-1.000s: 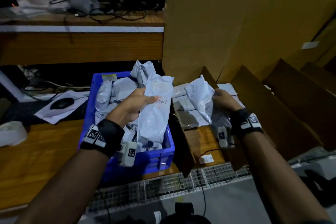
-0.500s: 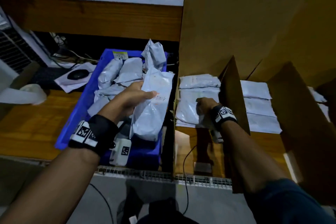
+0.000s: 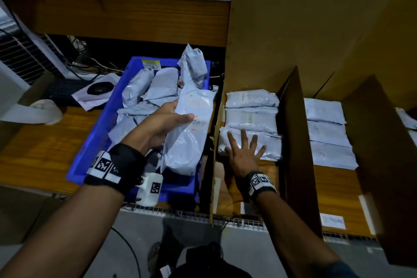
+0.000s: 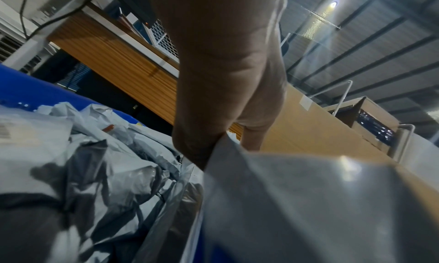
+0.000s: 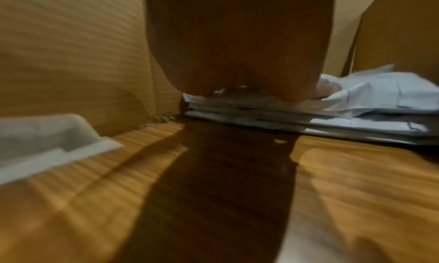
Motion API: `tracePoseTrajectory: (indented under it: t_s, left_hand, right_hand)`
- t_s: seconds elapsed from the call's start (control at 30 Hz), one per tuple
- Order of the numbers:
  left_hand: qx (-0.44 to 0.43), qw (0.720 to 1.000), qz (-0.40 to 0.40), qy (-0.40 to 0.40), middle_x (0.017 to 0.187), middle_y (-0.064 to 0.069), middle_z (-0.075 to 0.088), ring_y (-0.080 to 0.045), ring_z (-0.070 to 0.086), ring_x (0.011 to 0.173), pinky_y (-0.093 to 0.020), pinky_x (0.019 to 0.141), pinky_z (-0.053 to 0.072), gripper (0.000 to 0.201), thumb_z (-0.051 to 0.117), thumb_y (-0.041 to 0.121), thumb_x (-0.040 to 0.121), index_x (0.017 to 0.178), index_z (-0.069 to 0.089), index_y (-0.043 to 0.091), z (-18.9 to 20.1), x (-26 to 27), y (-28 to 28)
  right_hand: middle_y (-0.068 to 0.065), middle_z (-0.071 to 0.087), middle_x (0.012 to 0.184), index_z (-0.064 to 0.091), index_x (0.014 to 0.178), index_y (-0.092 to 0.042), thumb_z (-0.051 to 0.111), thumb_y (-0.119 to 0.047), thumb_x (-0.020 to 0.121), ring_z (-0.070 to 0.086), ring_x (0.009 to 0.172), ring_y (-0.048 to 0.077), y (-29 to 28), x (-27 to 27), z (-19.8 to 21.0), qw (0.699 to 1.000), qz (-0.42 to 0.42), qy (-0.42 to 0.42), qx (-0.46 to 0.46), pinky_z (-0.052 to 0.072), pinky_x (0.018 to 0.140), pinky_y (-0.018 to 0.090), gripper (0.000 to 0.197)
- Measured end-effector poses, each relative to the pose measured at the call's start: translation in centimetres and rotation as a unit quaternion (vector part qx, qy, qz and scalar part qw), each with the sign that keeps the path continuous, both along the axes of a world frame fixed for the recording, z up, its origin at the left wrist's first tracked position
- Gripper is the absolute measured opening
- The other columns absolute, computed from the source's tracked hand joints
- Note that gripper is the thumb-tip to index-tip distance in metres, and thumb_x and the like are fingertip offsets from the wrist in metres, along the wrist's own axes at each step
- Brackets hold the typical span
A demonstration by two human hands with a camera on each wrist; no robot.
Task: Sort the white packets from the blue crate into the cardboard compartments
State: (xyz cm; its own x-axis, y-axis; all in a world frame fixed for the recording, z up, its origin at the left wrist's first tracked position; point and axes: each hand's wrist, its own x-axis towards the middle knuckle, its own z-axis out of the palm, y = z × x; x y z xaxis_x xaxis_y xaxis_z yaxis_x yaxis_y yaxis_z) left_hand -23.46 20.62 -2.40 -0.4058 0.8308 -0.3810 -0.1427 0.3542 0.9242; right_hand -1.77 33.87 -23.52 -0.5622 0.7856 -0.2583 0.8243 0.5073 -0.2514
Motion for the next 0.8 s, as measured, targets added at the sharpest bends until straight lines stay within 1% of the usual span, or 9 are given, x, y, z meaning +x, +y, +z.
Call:
tracePoseTrajectory:
  t_s: [0.1, 0.27, 0.4, 0.47, 0.53, 0.6, 0.63, 0.73, 0.8]
  left_hand:
    - [-0.01, 1.0, -0.005, 0.009, 0.11, -0.005, 0.081, -0.016, 0.079, 0.092, -0.025, 0.071, 0.061, 0.039, 0.072, 0.005, 0.098, 0.136, 0.064, 0.007, 0.2, 0.1, 0.0]
    - [-0.015, 1.0, -0.005, 0.004, 0.11, -0.008, 0.08, -0.018, 0.078, 0.089, -0.027, 0.069, 0.061, 0.035, 0.069, 0.004, 0.099, 0.133, 0.065, 0.008, 0.6, -0.1, -0.6]
    - [-0.021, 0.999, -0.012, 0.032, 0.121, -0.01, 0.077, -0.021, 0.076, 0.099, -0.03, 0.081, 0.06, 0.037, 0.07, 0.007, 0.1, 0.136, 0.063, 0.009, 0.6, -0.2, -1.1]
    - [-0.012, 0.999, -0.014, 0.04, 0.122, -0.008, 0.077, -0.02, 0.076, 0.103, -0.029, 0.084, 0.059, 0.035, 0.069, 0.009, 0.101, 0.136, 0.064, 0.011, 0.7, -0.1, -1.3]
    - [0.001, 0.999, -0.015, 0.035, 0.12, -0.004, 0.078, -0.019, 0.077, 0.103, -0.027, 0.081, 0.059, 0.032, 0.066, 0.012, 0.104, 0.136, 0.065, 0.011, 0.9, 0.1, -1.5]
    - [0.016, 1.0, -0.013, 0.023, 0.118, -0.007, 0.079, -0.02, 0.078, 0.1, -0.028, 0.077, 0.061, 0.029, 0.06, 0.013, 0.107, 0.135, 0.065, 0.008, 1.2, 0.6, -1.4]
    - [0.023, 1.0, -0.01, 0.009, 0.117, -0.009, 0.079, -0.022, 0.079, 0.098, -0.03, 0.076, 0.063, 0.027, 0.058, 0.012, 0.108, 0.134, 0.065, 0.006, 1.4, 0.9, -1.3]
    - [0.038, 0.999, -0.002, -0.035, 0.117, -0.014, 0.078, -0.03, 0.078, 0.103, -0.04, 0.082, 0.065, 0.028, 0.056, 0.009, 0.108, 0.135, 0.062, 0.003, 2.4, 2.2, -0.8]
    - [0.055, 0.997, 0.003, -0.054, 0.121, -0.016, 0.077, -0.034, 0.076, 0.109, -0.049, 0.093, 0.062, 0.031, 0.055, 0.009, 0.108, 0.138, 0.06, 0.002, 3.0, 3.1, -0.3]
  right_hand:
    - [-0.001, -0.027, 0.173, -0.015, 0.16, -0.056, 0.009, -0.063, 0.107, -0.026, 0.156, 0.045, 1.0, -0.1, -1.7, 1.0, -0.004, -0.021, -0.007, -0.014, 0.114, 0.08, 0.059]
    - [-0.003, -0.033, 0.171, -0.019, 0.157, -0.059, 0.008, -0.068, 0.105, -0.035, 0.153, 0.045, 1.6, -0.8, -1.8, 0.998, -0.005, -0.045, -0.042, -0.021, 0.109, 0.081, 0.06]
    - [-0.004, -0.027, 0.173, -0.014, 0.159, -0.059, 0.019, -0.066, 0.106, -0.028, 0.156, 0.045, 1.8, -0.9, 0.0, 0.994, -0.006, -0.055, -0.091, -0.013, 0.113, 0.082, 0.062]
    - [0.001, -0.01, 0.176, 0.0, 0.164, -0.052, 0.029, -0.06, 0.108, -0.009, 0.159, 0.046, 2.0, -0.9, 2.0, 0.996, -0.021, 0.009, -0.087, 0.002, 0.116, 0.08, 0.063]
    - [0.013, 0.018, 0.171, 0.024, 0.165, -0.034, 0.041, -0.046, 0.11, 0.023, 0.154, 0.045, 1.7, -0.6, 5.2, 0.986, -0.056, 0.15, -0.046, 0.026, 0.121, 0.066, 0.059]
    - [0.017, 0.041, 0.157, 0.041, 0.157, -0.016, 0.047, -0.031, 0.11, 0.045, 0.142, 0.037, 0.7, -0.4, 9.1, 0.95, -0.08, 0.301, -0.002, 0.039, 0.118, 0.049, 0.05]
    - [0.016, 0.049, 0.151, 0.046, 0.153, -0.013, 0.048, -0.027, 0.11, 0.051, 0.137, 0.032, 0.0, -0.3, 11.2, 0.931, -0.083, 0.356, 0.022, 0.042, 0.115, 0.047, 0.045]
    - [0.006, 0.062, 0.136, 0.05, 0.143, -0.019, 0.055, -0.034, 0.107, 0.061, 0.122, 0.019, -3.3, -0.5, 18.1, 0.885, -0.063, 0.458, 0.054, 0.056, 0.1, 0.046, 0.039]
    - [-0.001, 0.061, 0.138, 0.046, 0.146, -0.024, 0.065, -0.045, 0.102, 0.063, 0.12, 0.014, -5.8, -0.9, 21.5, 0.879, -0.043, 0.473, 0.023, 0.057, 0.099, 0.038, 0.052]
